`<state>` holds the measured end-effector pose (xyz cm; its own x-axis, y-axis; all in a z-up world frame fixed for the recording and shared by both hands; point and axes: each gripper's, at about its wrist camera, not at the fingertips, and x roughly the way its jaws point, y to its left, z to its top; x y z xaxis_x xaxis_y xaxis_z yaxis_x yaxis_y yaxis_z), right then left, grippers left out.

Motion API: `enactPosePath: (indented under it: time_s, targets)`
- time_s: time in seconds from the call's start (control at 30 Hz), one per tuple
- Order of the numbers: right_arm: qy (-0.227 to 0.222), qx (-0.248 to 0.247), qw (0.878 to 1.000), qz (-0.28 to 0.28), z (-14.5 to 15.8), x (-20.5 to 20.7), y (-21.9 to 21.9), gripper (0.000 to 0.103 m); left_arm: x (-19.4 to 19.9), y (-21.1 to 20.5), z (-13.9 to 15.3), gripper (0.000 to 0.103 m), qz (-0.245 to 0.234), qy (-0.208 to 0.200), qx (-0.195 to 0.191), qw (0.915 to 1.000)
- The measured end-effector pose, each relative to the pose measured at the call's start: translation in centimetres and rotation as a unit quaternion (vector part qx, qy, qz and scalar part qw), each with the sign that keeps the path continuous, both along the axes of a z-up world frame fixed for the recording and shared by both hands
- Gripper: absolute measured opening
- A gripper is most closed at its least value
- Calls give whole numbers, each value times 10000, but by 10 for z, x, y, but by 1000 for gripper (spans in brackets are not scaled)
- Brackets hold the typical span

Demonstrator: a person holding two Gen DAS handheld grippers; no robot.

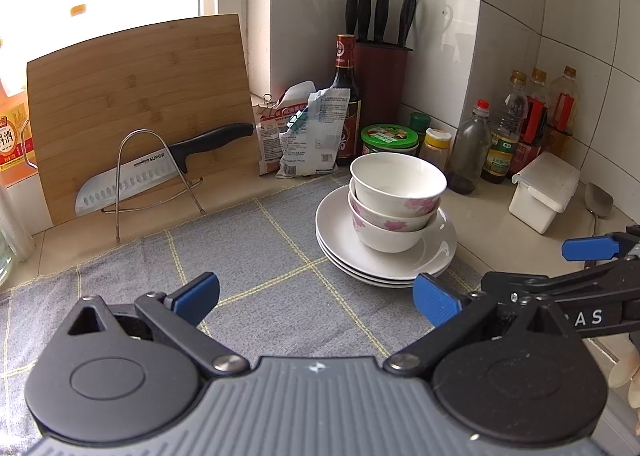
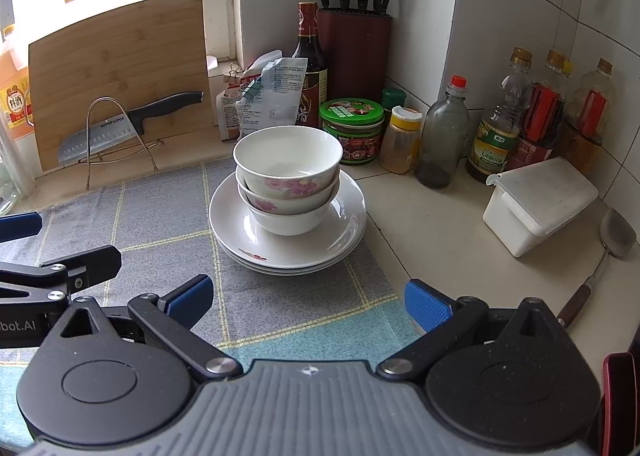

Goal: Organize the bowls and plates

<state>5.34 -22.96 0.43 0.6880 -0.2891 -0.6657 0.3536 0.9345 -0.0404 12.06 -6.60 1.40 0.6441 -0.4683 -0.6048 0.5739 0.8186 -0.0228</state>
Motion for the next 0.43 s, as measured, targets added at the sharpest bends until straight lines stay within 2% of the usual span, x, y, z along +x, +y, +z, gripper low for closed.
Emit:
enactPosePath:
  time_s: [0.43]
  targets:
    - [1,-28,10000,-9,1,1,1,103,1,3,1,102,-13,-22,8,10000]
